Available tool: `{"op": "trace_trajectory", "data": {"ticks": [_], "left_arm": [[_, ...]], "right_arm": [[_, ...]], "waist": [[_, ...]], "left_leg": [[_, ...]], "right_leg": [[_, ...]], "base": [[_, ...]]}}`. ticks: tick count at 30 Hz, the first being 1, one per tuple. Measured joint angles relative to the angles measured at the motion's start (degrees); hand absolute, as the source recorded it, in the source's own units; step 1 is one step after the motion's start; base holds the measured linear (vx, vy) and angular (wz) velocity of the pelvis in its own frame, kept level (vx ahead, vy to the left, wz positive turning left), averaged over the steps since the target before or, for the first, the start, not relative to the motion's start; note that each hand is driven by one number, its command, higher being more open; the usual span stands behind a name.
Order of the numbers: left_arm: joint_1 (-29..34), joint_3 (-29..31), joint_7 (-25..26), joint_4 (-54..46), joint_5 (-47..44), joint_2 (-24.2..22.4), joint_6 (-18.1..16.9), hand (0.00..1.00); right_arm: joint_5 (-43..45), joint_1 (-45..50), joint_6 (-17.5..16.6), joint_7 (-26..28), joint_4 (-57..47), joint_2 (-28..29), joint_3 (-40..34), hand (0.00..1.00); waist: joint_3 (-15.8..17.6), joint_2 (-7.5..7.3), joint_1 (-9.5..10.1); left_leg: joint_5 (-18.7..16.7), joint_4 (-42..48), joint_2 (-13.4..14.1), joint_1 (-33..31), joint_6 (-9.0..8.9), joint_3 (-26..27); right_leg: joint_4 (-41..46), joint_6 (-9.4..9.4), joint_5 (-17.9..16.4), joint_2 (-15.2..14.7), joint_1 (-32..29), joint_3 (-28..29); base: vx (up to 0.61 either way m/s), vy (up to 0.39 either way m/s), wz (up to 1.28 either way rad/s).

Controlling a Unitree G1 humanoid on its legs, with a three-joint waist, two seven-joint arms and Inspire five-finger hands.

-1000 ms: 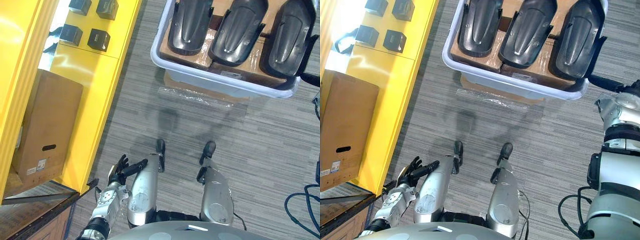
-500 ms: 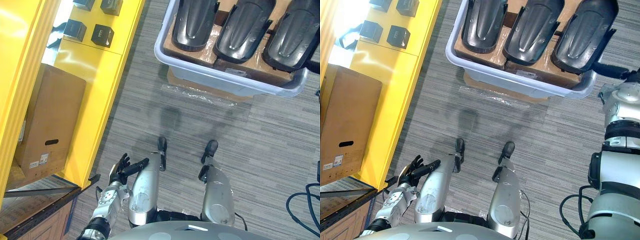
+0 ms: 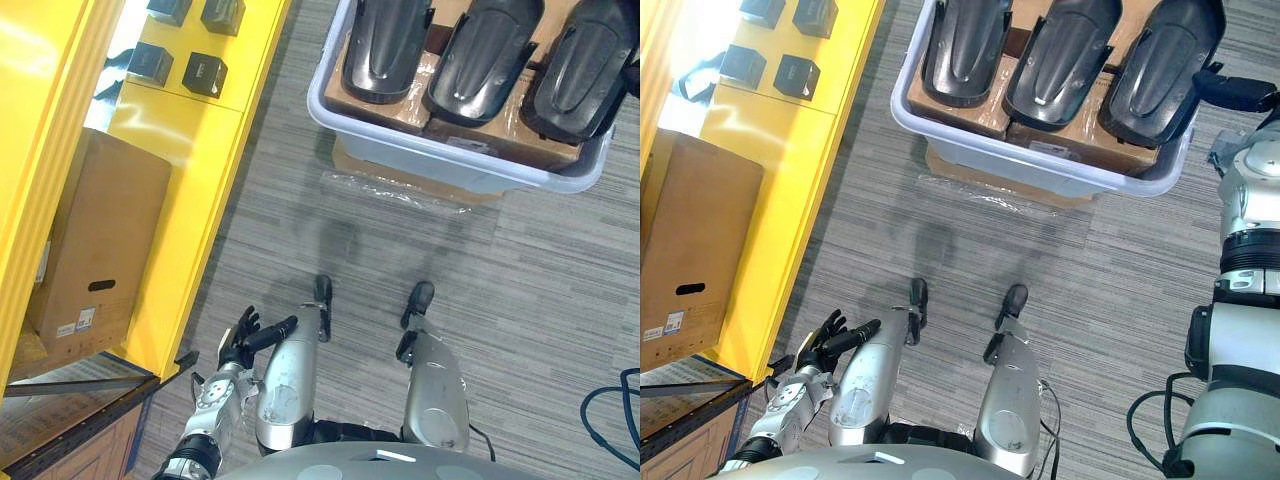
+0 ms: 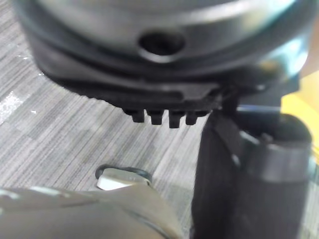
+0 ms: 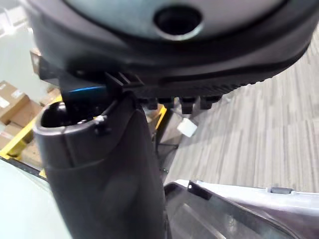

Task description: Walk over and take three plastic housings, then place them on the shelf

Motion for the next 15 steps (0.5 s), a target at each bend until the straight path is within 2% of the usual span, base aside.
{"op": "trace_trajectory", "data": {"ticks": [6,12,15], "left_arm": [[-0.1,0.0,-0.2,0.0,0.0,0.0,-0.1,1.00],[-0.9,-0.7,-0.3,0.5,-0.6,0.0,-0.4,1.00],[-1.4,-1.5,-0.5,0.6,-0.8,0.1,-0.8,1.00]], "right_arm": [[2.5,-0.1,1.1,0.3,4.4,0.0,2.3,1.00],[4.1,-5.0,2.1,0.1,10.0,0.1,5.1,1.00],[4.2,-7.0,2.2,-0.1,10.4,0.1,6.4,1.00]], "waist": [[0.0,0.00,0.66],[-0.1,0.14,1.99],[-0.1,0.70,2.56]], "left_leg": [[0.1,0.0,0.0,-0.7,-0.05,-0.4],[0.5,0.2,-0.1,-2.8,0.01,-0.4],[0.5,0.9,-0.2,-3.9,0.00,-0.9]], "right_leg": [[0.0,0.00,0.0,0.0,-0.6,-0.3],[0.3,0.04,0.1,-0.1,-2.8,-0.3],[1.2,-0.12,-0.1,-0.2,-3.7,-0.6]], "base": [[0.00,0.001,0.01],[0.01,0.002,0.00],[0.03,0.024,0.06]]}}
